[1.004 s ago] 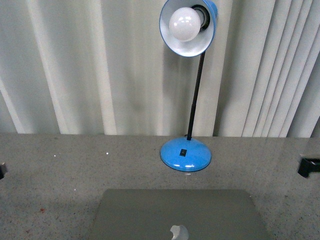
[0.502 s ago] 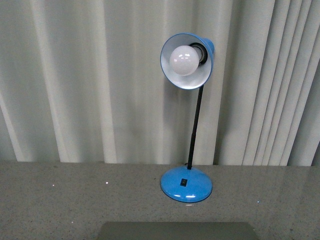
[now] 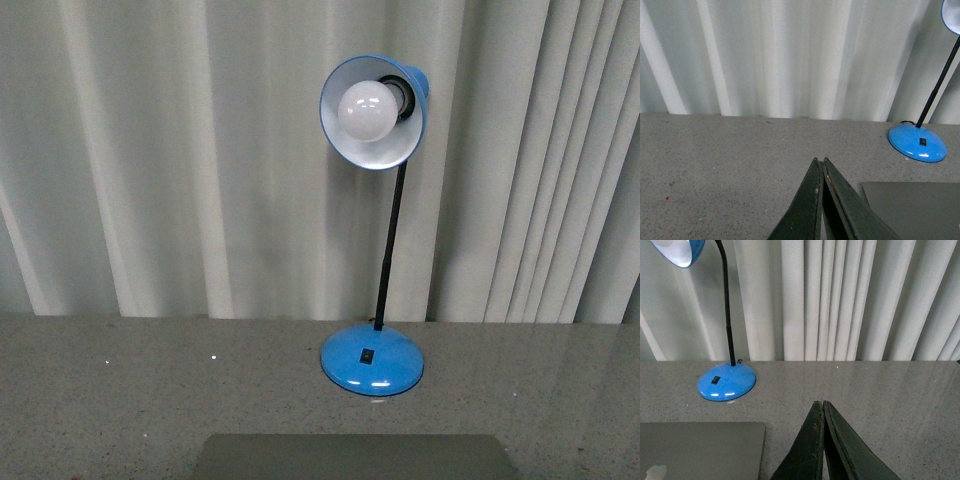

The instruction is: Close laptop

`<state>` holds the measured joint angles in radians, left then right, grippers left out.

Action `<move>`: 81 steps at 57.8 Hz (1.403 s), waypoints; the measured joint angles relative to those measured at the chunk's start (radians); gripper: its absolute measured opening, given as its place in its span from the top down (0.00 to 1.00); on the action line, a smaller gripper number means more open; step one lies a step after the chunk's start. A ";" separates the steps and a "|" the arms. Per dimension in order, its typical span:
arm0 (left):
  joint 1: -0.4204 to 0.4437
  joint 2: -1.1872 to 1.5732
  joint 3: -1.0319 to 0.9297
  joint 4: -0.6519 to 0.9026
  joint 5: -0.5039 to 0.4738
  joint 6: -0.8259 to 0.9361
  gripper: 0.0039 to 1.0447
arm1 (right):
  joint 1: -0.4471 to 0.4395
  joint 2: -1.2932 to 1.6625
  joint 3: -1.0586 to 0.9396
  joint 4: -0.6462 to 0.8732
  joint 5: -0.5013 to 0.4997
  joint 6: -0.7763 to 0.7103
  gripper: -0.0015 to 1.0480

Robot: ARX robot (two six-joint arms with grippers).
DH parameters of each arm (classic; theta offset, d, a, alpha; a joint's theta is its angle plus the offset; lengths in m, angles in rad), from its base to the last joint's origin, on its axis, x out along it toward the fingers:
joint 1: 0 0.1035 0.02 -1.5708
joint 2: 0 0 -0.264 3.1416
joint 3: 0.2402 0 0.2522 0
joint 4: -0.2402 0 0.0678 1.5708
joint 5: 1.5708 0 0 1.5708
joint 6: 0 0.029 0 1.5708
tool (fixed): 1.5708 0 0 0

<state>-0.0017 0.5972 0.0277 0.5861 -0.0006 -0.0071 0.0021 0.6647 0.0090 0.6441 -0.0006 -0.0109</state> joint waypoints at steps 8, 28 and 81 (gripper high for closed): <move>0.000 -0.089 0.000 -0.083 0.000 0.000 0.97 | 0.000 -0.097 -0.003 -0.087 0.000 0.000 0.97; 0.000 -0.282 -0.001 -0.267 0.000 0.000 0.97 | 0.000 -0.312 -0.003 -0.290 0.000 0.000 0.97; 0.000 -0.594 0.000 -0.586 0.000 0.000 0.97 | -0.001 -0.660 -0.003 -0.644 -0.002 0.000 0.97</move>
<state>-0.0017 0.0032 0.0273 0.0006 -0.0002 -0.0071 0.0010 0.0044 0.0063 0.0006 -0.0021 -0.0109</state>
